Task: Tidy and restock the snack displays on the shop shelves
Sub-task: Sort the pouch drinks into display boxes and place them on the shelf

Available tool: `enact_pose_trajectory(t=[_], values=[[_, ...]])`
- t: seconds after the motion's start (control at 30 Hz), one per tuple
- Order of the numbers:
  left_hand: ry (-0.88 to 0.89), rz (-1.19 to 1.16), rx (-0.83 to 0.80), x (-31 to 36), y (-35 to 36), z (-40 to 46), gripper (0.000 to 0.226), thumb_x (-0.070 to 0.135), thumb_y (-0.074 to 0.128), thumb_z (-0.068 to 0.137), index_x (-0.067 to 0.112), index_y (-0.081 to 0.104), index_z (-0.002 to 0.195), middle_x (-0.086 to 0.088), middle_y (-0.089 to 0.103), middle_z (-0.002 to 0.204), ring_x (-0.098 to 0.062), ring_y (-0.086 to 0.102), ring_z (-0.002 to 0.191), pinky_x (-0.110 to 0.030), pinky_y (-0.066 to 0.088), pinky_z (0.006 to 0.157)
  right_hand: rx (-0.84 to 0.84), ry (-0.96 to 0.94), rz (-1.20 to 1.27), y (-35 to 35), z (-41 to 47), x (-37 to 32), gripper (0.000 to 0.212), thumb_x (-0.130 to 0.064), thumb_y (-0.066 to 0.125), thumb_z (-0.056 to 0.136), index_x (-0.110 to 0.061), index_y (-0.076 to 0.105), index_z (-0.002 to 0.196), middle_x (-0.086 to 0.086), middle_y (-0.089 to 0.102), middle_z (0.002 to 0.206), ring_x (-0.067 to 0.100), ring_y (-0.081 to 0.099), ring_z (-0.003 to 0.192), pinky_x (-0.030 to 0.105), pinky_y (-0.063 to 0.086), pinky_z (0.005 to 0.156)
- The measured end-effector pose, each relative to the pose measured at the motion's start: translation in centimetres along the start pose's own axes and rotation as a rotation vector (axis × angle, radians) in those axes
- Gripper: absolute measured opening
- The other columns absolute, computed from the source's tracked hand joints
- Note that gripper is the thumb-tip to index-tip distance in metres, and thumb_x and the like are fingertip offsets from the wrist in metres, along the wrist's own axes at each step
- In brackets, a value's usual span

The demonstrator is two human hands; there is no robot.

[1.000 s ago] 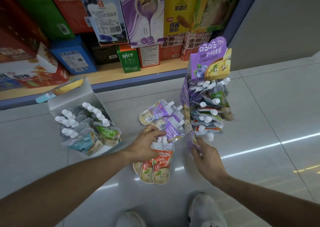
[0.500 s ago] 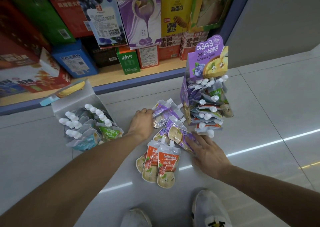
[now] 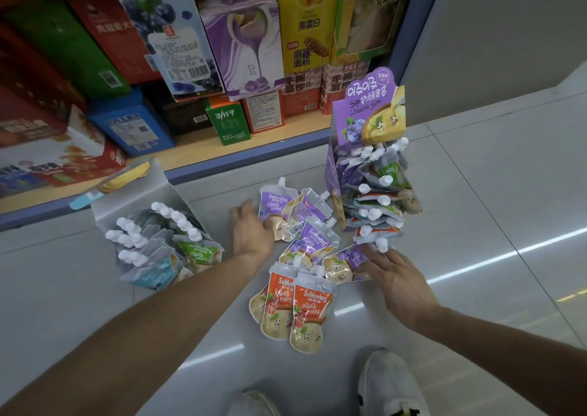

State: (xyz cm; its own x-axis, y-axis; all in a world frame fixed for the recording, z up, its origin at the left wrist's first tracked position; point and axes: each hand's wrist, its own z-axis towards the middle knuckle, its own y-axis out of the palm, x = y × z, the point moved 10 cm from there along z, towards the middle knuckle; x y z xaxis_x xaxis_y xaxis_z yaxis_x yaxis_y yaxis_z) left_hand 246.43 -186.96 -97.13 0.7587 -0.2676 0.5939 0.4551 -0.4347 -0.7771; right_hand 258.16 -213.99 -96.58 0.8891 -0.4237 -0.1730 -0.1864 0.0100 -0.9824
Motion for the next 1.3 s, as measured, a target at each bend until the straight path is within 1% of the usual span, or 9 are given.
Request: enact_pose_trajectory(t=[0.13,0.23,0.47,0.67,0.8,0.93,1.03,1.13,1.3], values=[[0.667,0.290,-0.040,6.0,1.2,-2.4,0.047,0.012,0.064,0.099,0.017,0.055,0.144,-0.009,0.051,0.141,-0.028,0.043,0.131,-0.041,0.047,0.107,-0.043,0.027,0.080,0.9,-0.8,-0.6,0.072,0.012,0.072,0.060,-0.020,0.067,0.125,0.003,0.060,0.141,0.032,0.057,0.130,0.041,0.054,0.099],[0.633,0.437,-0.317,5.3,5.2,-3.1,0.048,0.028,0.059,0.103,0.022,0.050,0.150,-0.003,0.048,0.151,-0.025,0.041,0.136,-0.039,0.040,0.113,-0.058,0.044,0.118,1.2,-1.2,-1.3,0.073,0.009,0.070,0.070,-0.017,0.060,0.138,0.005,0.056,0.146,0.031,0.048,0.140,0.046,0.050,0.106],[0.525,0.503,-0.288,5.2,4.5,-1.8,0.042,0.048,0.077,0.085,0.030,0.066,0.121,0.001,0.054,0.142,-0.025,0.047,0.130,-0.041,0.047,0.103,-0.103,-0.038,0.186,2.3,-1.6,-1.4,0.067,0.003,0.056,0.079,-0.023,0.055,0.141,-0.002,0.051,0.151,0.025,0.045,0.141,0.037,0.042,0.114],[0.293,0.024,-0.112,4.7,1.8,-1.5,0.055,0.015,0.080,0.086,0.017,0.051,0.132,-0.002,0.068,0.096,-0.024,0.066,0.091,-0.038,0.053,0.082,-0.138,-0.074,0.198,3.2,-2.1,-1.1,0.070,0.005,0.064,0.075,-0.019,0.057,0.141,0.002,0.050,0.152,0.027,0.048,0.140,0.036,0.036,0.114],[0.545,0.069,0.023,6.7,0.0,-3.4,0.033,0.009,0.066,0.096,0.017,0.062,0.129,-0.006,0.065,0.108,-0.023,0.060,0.099,-0.039,0.053,0.086,-0.158,-0.044,0.261,3.0,-1.7,-1.0,0.073,0.004,0.055,0.079,-0.023,0.049,0.146,-0.004,0.045,0.155,0.022,0.038,0.146,0.031,0.030,0.119],[0.577,0.322,-0.242,5.0,4.0,-4.9,0.029,0.028,0.060,0.101,0.020,0.070,0.126,-0.007,0.061,0.117,-0.029,0.057,0.111,-0.037,0.047,0.094,-0.200,-0.007,0.343,2.8,-1.5,-1.1,0.070,-0.001,0.052,0.079,-0.023,0.050,0.145,-0.007,0.044,0.156,0.018,0.035,0.147,0.027,0.027,0.119],[0.575,0.267,-0.180,6.0,3.8,-6.2,0.034,0.032,0.057,0.102,0.022,0.066,0.134,-0.005,0.063,0.121,-0.027,0.057,0.114,-0.039,0.047,0.095,-0.018,0.110,0.412,-0.1,-1.3,-0.1,0.041,-0.015,0.055,0.083,-0.025,0.065,0.122,-0.005,0.068,0.124,0.022,0.062,0.117,0.034,0.054,0.094],[0.655,-0.008,-0.141,10.5,2.9,-7.7,0.036,0.029,0.065,0.099,0.024,0.061,0.135,0.002,0.057,0.124,-0.015,0.056,0.110,-0.031,0.051,0.090,0.287,0.248,0.352,-6.0,-1.6,1.5,0.009,-0.022,0.065,0.085,-0.027,0.063,0.092,-0.012,0.063,0.085,0.014,0.060,0.080,0.036,0.053,0.063],[0.681,-0.063,-0.179,16.0,4.5,-7.0,0.036,0.025,0.079,0.088,0.020,0.065,0.120,0.003,0.062,0.121,-0.013,0.052,0.112,-0.029,0.047,0.092,0.519,0.331,0.261,-12.7,-0.5,3.7,0.020,-0.025,0.071,0.086,-0.023,0.061,0.103,-0.008,0.055,0.094,0.013,0.053,0.083,0.030,0.047,0.061]])
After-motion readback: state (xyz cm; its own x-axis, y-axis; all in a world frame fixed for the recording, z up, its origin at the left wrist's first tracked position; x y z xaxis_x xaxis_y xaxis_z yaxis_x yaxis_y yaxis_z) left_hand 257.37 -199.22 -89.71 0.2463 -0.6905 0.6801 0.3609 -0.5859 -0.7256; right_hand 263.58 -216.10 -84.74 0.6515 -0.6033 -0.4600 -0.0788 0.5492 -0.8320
